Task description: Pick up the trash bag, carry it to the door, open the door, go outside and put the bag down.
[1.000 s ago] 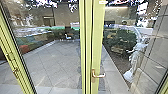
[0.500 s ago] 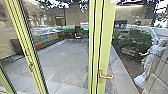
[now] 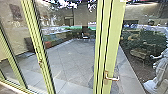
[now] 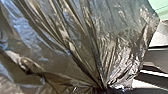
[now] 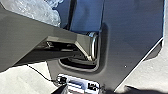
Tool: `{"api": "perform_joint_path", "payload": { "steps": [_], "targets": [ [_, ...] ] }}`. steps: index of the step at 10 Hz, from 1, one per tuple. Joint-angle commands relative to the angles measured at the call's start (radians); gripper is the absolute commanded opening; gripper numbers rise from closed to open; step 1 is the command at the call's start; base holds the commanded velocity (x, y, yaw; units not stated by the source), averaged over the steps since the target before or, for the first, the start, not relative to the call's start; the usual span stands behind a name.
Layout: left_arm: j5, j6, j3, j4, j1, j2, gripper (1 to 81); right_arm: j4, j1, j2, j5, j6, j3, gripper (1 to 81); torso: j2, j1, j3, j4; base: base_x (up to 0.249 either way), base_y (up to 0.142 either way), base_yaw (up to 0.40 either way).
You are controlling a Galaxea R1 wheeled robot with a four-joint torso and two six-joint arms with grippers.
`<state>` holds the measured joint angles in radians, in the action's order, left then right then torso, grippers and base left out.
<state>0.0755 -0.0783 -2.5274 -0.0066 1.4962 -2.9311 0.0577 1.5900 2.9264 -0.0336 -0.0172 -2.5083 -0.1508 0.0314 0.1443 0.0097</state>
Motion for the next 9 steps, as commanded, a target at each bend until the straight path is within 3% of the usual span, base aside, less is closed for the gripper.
{"api": "perform_joint_path", "payload": {
  "steps": [1,9],
  "targets": [
    [0.066,-0.005,0.009,0.008,-0.046,0.001,1.0,0.007,-0.037,0.0,-0.061,-0.003,0.008,81.1,0.0,0.0,0.0,0.0,0.0,0.0,0.16],
    [0.064,-0.001,0.006,-0.004,-0.047,-0.005,1.0,-0.002,-0.038,0.013,-0.061,-0.001,-0.018,81.1,0.0,0.0,0.0,0.0,0.0,0.0,0.029]
  ]
}}
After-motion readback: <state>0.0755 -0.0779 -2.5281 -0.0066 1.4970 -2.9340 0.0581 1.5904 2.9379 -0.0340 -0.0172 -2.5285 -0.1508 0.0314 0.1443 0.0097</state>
